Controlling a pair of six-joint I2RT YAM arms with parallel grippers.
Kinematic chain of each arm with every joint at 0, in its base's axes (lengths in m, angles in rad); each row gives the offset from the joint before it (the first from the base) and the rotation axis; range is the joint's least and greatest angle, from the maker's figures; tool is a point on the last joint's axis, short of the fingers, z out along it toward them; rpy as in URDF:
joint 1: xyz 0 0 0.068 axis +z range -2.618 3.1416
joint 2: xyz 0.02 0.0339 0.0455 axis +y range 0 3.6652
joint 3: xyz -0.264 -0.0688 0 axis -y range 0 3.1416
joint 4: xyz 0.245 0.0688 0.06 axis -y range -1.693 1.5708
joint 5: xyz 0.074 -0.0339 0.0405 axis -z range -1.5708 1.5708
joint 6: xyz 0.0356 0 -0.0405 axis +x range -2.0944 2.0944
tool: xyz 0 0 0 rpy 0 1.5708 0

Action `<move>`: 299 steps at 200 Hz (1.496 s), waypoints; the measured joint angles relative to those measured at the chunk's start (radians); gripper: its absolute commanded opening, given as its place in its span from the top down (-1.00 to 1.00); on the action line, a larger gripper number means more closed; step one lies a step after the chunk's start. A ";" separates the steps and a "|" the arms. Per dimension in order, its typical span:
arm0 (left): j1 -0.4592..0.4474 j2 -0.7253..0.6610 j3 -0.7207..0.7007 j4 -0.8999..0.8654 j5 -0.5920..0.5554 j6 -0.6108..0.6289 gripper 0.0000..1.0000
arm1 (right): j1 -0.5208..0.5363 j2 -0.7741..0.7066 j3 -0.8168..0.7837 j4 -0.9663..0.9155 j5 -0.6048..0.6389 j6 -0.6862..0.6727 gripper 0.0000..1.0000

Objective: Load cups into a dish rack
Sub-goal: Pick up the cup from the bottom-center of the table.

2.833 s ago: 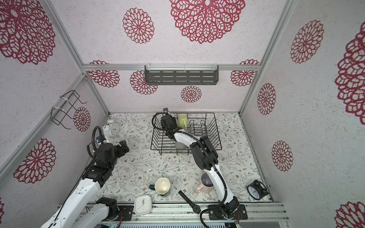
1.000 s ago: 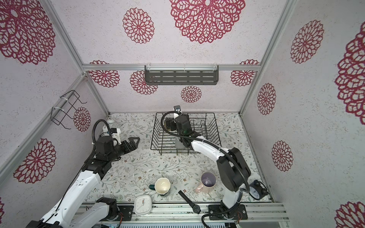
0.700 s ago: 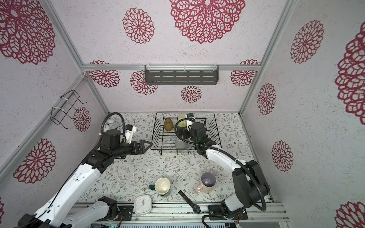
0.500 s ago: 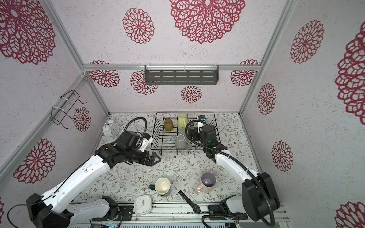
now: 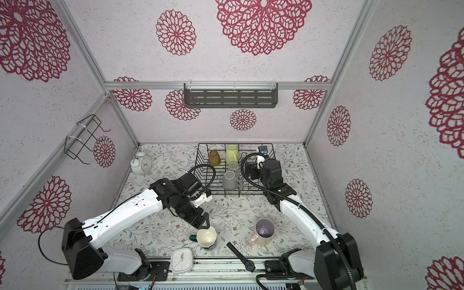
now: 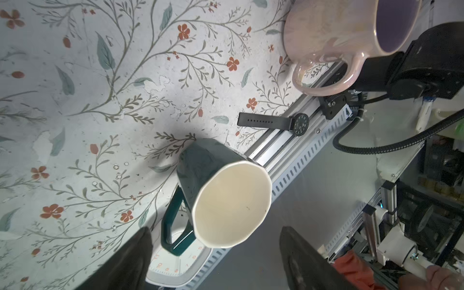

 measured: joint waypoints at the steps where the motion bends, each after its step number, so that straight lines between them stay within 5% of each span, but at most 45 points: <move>1: 0.000 0.002 0.000 -0.001 0.000 0.001 -0.58 | 0.000 0.000 0.000 -0.001 0.000 0.000 -0.97; 45: -0.037 0.153 0.001 -0.019 -0.018 0.023 -0.43 | 0.000 -0.031 -0.014 -0.010 0.020 -0.016 -0.97; 74: -0.059 0.216 0.001 -0.024 -0.046 0.044 0.21 | -0.001 -0.054 -0.034 -0.008 0.037 -0.016 -0.97; 137: -0.090 0.257 0.001 -0.043 -0.121 0.051 0.56 | -0.003 -0.083 -0.046 -0.008 0.051 -0.016 -0.97; 173: -0.102 0.260 0.001 -0.034 -0.161 0.051 0.95 | -0.003 -0.114 -0.056 -0.008 0.060 -0.016 -0.97; 215: -0.114 0.225 0.003 -0.014 -0.190 0.061 1.00 | -0.003 -0.153 -0.068 -0.010 0.076 -0.006 -0.98; 256: -0.088 0.037 0.050 0.043 -0.198 0.082 1.00 | -0.005 -0.167 -0.068 -0.016 0.046 0.045 -0.98; 299: 0.065 -0.053 0.080 0.200 -0.106 0.080 1.00 | -0.006 -0.262 -0.122 0.034 0.013 0.099 -0.97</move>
